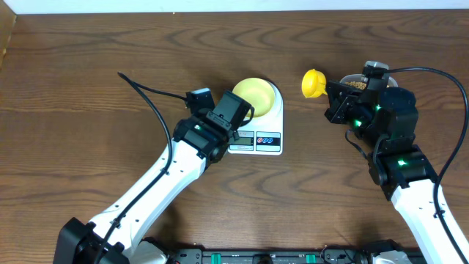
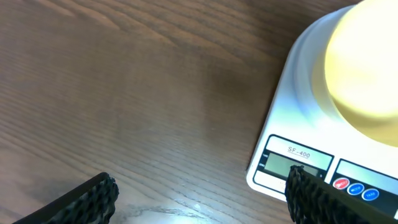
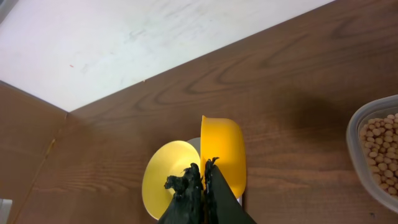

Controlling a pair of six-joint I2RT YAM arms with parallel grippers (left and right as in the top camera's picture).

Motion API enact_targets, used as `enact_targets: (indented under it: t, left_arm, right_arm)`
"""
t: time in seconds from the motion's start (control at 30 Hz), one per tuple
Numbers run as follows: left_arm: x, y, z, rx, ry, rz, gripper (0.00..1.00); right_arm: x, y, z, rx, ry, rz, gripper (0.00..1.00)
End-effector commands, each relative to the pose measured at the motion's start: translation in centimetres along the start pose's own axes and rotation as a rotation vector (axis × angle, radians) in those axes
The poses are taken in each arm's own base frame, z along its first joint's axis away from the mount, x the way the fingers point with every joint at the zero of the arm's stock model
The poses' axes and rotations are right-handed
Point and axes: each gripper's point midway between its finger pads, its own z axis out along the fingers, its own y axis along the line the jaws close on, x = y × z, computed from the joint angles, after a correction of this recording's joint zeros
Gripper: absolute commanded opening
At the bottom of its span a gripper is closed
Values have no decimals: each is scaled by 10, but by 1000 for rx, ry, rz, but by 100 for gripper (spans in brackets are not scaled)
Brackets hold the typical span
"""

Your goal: Scoop item into bowl and weigh 50g on scale

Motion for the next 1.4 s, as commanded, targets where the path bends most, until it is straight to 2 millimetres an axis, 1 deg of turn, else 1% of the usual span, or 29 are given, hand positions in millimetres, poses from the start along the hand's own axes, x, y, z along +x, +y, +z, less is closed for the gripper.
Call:
enact_targets:
  t: [0.0,0.17,0.37,0.53,0.67,0.83,0.93,1.0,1.37]
  left_arm:
    - [-2,-2,0,-14,-19,0,88]
    - [7,-9,8,-14,9,23,88]
    - [18,-25,17,2,31,57,88]
    - [23,-36,17,22,25,79,88]
    - [23,-42,16,40,15,81,88]
    - [23,-44,15,45,12,76,88]
    - [22,-44,16,46,13,-2,88]
    - [22,-45,16,47,12,-24,88]
    - [22,-44,16,46,12,-24,88]
  right_arm:
    - [-11,6,-5,-8,-30,-24,1]
    - [-11,6,-5,-8,-30,-24,1]
    - [-11,6,-5,-8,-30,-24,1]
    - [-11,6,-5,-7,-30,-24,1]
    - [-10,6,-5,-8,-29,-24,1]
    - [-10,6,-5,-8,-29,-24,1]
    - [-11,6,-5,-8,-30,-24,1]
    - [-10,6,-5,-8,-29,-24,1]
    - [-10,6,-5,-6,-27,-24,1]
